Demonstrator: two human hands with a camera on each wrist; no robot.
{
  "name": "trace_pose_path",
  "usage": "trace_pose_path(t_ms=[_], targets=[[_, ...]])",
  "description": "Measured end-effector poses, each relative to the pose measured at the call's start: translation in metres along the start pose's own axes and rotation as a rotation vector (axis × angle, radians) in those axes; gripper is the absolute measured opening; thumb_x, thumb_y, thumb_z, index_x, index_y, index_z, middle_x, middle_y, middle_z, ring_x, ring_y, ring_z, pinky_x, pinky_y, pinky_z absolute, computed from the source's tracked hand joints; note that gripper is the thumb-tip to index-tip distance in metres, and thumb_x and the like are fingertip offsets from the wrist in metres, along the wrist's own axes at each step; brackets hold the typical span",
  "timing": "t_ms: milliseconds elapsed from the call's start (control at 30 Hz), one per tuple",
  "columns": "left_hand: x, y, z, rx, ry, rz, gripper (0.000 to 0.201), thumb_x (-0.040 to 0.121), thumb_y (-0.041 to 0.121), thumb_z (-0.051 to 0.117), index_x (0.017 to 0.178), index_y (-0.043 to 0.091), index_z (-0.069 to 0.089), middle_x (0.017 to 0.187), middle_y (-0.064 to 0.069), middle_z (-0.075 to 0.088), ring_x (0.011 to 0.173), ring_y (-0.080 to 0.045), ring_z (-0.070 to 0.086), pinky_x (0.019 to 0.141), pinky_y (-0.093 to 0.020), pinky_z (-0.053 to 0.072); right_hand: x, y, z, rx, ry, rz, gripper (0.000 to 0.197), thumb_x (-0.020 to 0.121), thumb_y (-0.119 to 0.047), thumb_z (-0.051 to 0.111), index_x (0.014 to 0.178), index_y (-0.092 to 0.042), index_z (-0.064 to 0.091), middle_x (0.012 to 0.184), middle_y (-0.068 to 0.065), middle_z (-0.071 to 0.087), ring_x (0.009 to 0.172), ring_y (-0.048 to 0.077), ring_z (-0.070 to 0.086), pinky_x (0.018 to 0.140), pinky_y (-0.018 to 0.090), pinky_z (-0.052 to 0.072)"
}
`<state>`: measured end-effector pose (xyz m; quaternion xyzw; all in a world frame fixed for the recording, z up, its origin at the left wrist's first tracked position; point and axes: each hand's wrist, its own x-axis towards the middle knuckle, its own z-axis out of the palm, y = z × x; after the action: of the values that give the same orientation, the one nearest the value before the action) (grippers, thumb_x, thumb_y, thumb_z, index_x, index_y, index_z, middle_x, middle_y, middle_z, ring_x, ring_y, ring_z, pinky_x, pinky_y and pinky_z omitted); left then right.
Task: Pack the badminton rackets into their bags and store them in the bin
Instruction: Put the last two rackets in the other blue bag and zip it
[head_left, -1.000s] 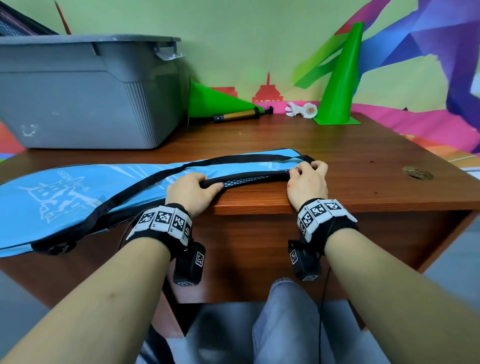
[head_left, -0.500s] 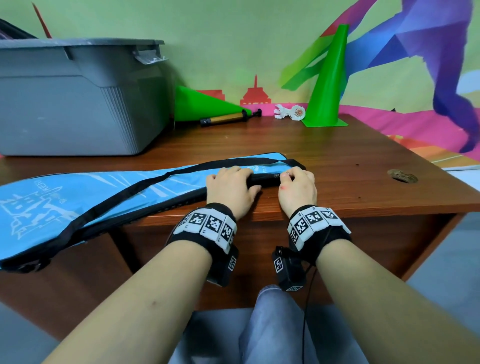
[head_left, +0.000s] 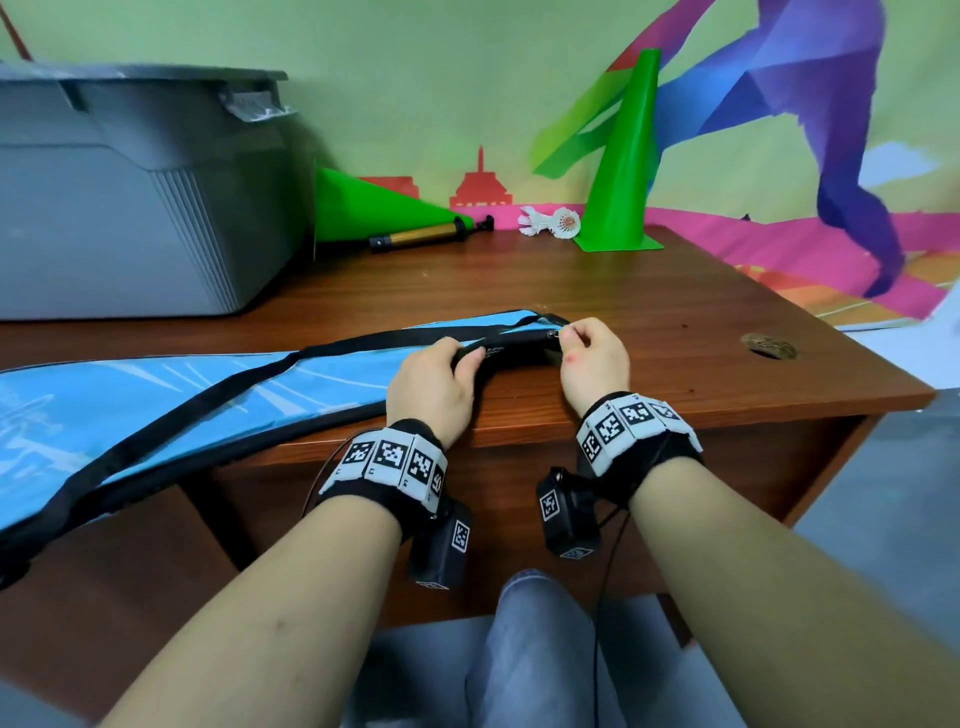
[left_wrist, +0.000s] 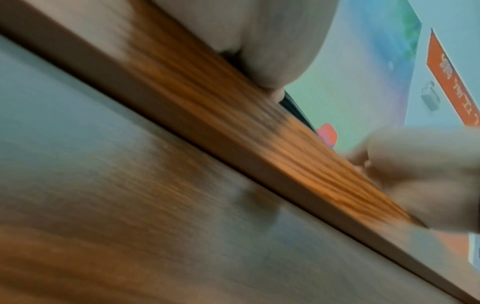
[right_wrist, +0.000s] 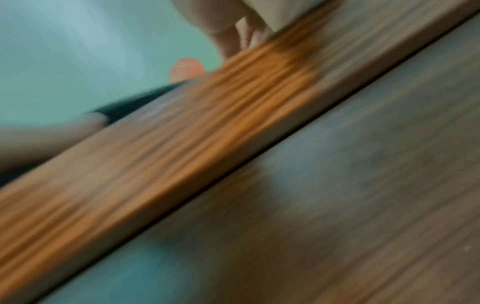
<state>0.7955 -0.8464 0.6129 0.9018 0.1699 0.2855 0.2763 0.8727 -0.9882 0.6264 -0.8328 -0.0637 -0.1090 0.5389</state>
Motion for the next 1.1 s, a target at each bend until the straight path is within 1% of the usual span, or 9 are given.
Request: trace_pose_path(t_ms=[267, 367, 467, 633, 733, 833, 933, 1000, 1100], targets=[[-0.002, -0.001, -0.004, 0.07, 0.008, 0.027, 0.03, 0.092, 0.046, 0.049, 0.086, 0.019, 0.058, 0.091, -0.003, 0.064, 0.097, -0.027, 0.054, 0.084, -0.039, 0.041, 0.016, 0.014, -0.005, 0.006, -0.001, 0.005, 0.017, 0.095, -0.016, 0.045, 0.086, -0.014, 0.059, 0.085, 0.004, 0.066, 0.079, 0.016, 0.056, 0.062, 0.02, 0.037], [-0.004, 0.004, 0.0, 0.297, -0.005, 0.057, 0.033, 0.086, 0.054, 0.054, 0.087, 0.022, 0.062, 0.117, 0.003, 0.054, 0.119, -0.026, 0.04, 0.102, -0.048, 0.029, 0.016, 0.016, -0.007, -0.021, -0.014, -0.031, 0.019, 0.095, -0.016, 0.043, 0.087, -0.012, 0.059, 0.089, 0.004, 0.065, 0.081, 0.016, 0.053, 0.068, 0.021, 0.031], [0.001, 0.007, 0.005, 0.298, -0.088, 0.065, 0.033, 0.09, 0.052, 0.049, 0.092, 0.022, 0.064, 0.138, 0.006, 0.045, 0.138, -0.028, 0.024, 0.108, -0.065, 0.008, 0.016, 0.019, -0.009, 0.004, 0.007, -0.035, 0.019, 0.096, -0.017, 0.043, 0.087, -0.013, 0.059, 0.086, 0.002, 0.064, 0.078, 0.015, 0.053, 0.057, 0.022, 0.03], [0.016, 0.016, -0.01, 0.047, -0.147, 0.029, 0.028, 0.093, 0.044, 0.047, 0.084, 0.021, 0.062, 0.086, 0.006, 0.064, 0.107, -0.024, 0.054, 0.109, -0.062, 0.018, 0.022, 0.021, -0.006, 0.102, 0.06, 0.015, 0.019, 0.096, -0.02, 0.046, 0.085, -0.012, 0.059, 0.081, 0.005, 0.065, 0.068, 0.015, 0.059, 0.05, 0.006, 0.036], [0.023, 0.022, -0.026, -0.125, -0.16, 0.052, 0.037, 0.089, 0.041, 0.057, 0.059, 0.02, 0.049, 0.055, 0.007, 0.049, 0.071, -0.028, 0.052, 0.079, -0.039, 0.045, 0.029, 0.018, -0.002, 0.087, 0.062, 0.055, 0.021, 0.095, -0.023, 0.047, 0.089, -0.01, 0.063, 0.089, 0.01, 0.068, 0.084, 0.026, 0.064, 0.068, 0.024, 0.043], [0.024, 0.025, -0.038, -0.19, -0.191, 0.044, 0.038, 0.087, 0.034, 0.063, 0.057, 0.018, 0.046, 0.052, 0.007, 0.041, 0.056, -0.018, 0.042, 0.054, -0.028, 0.033, 0.031, 0.014, -0.001, 0.104, 0.017, 0.072, 0.019, 0.095, -0.024, 0.048, 0.08, -0.017, 0.058, 0.089, 0.009, 0.067, 0.089, 0.03, 0.065, 0.077, 0.032, 0.045], [0.022, 0.026, -0.049, -0.271, -0.242, 0.043, 0.031, 0.086, 0.033, 0.066, 0.067, 0.013, 0.053, 0.056, 0.003, 0.042, 0.052, -0.014, 0.039, 0.047, -0.023, 0.03, 0.03, 0.011, -0.001, 0.105, 0.002, 0.084, 0.021, 0.095, -0.023, 0.047, 0.077, -0.018, 0.056, 0.087, 0.009, 0.067, 0.086, 0.03, 0.066, 0.075, 0.031, 0.047], [0.021, 0.027, -0.055, -0.309, -0.237, 0.049, 0.031, 0.086, 0.034, 0.066, 0.067, 0.013, 0.053, 0.058, 0.002, 0.042, 0.051, -0.012, 0.037, 0.045, -0.019, 0.027, 0.028, 0.007, -0.001, 0.158, -0.007, 0.094, 0.023, 0.094, -0.025, 0.047, 0.072, -0.023, 0.054, 0.088, 0.01, 0.068, 0.084, 0.032, 0.067, 0.078, 0.039, 0.053], [0.024, 0.032, -0.063, -0.354, -0.185, 0.055, 0.034, 0.087, 0.034, 0.064, 0.062, 0.016, 0.051, 0.056, 0.004, 0.041, 0.052, -0.011, 0.037, 0.046, -0.019, 0.027, 0.022, -0.011, -0.004, 0.304, -0.045, 0.135, 0.022, 0.098, -0.029, 0.039, 0.082, -0.021, 0.052, 0.095, 0.01, 0.065, 0.066, 0.025, 0.067, 0.06, 0.031, 0.053]])
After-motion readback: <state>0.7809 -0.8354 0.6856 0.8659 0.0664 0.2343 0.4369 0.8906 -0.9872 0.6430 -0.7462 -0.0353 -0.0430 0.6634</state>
